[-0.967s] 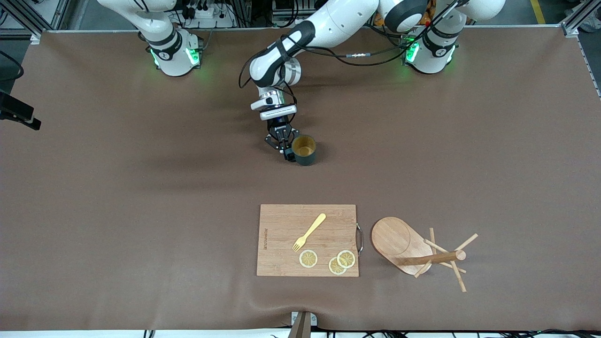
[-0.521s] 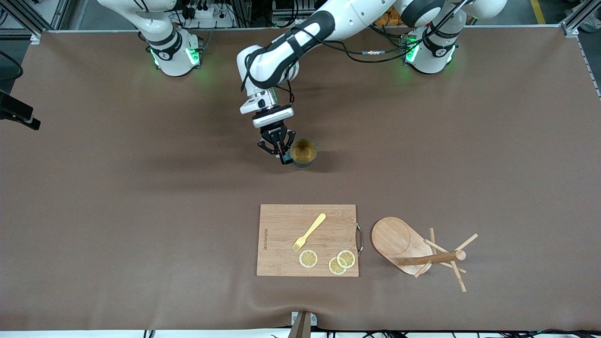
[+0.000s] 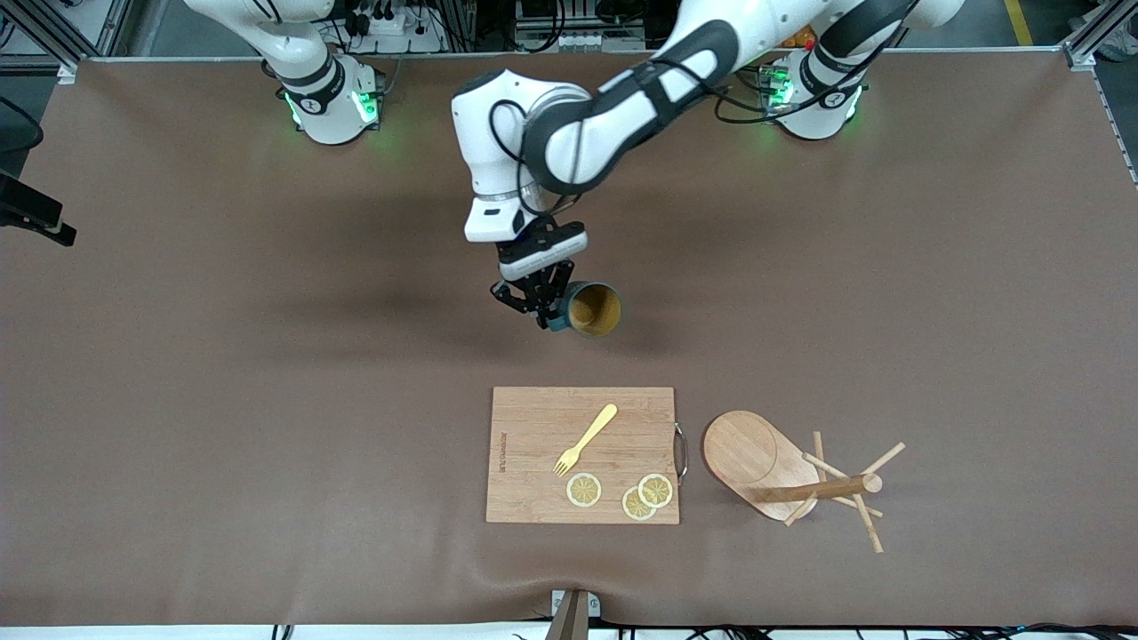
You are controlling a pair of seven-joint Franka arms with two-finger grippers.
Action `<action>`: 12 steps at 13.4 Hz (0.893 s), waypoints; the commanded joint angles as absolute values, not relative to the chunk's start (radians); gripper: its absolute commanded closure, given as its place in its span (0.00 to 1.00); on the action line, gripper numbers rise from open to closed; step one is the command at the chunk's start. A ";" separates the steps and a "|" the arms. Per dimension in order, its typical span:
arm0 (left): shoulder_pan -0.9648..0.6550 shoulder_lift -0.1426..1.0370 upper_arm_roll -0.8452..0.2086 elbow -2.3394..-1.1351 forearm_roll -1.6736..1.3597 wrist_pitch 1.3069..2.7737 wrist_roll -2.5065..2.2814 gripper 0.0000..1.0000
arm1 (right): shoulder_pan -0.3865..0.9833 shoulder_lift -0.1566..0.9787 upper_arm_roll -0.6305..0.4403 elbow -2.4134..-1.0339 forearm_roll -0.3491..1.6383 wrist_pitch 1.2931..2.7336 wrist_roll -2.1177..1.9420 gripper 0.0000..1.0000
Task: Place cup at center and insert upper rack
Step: 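Lift the mug with the left gripper toward the wooden mug tree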
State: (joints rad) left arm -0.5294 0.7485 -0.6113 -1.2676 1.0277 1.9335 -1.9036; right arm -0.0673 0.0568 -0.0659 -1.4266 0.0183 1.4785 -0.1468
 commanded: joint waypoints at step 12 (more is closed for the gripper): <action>0.024 0.581 -0.709 -1.292 0.165 2.130 -1.504 1.00 | -0.083 0.060 -0.061 -1.411 0.026 1.462 -0.160 0.00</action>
State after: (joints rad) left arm -0.0524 0.5955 -0.6732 -1.2629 0.2645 2.0937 -1.5836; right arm -0.0675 0.0568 -0.0684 -1.4264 0.0183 1.4762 -0.1468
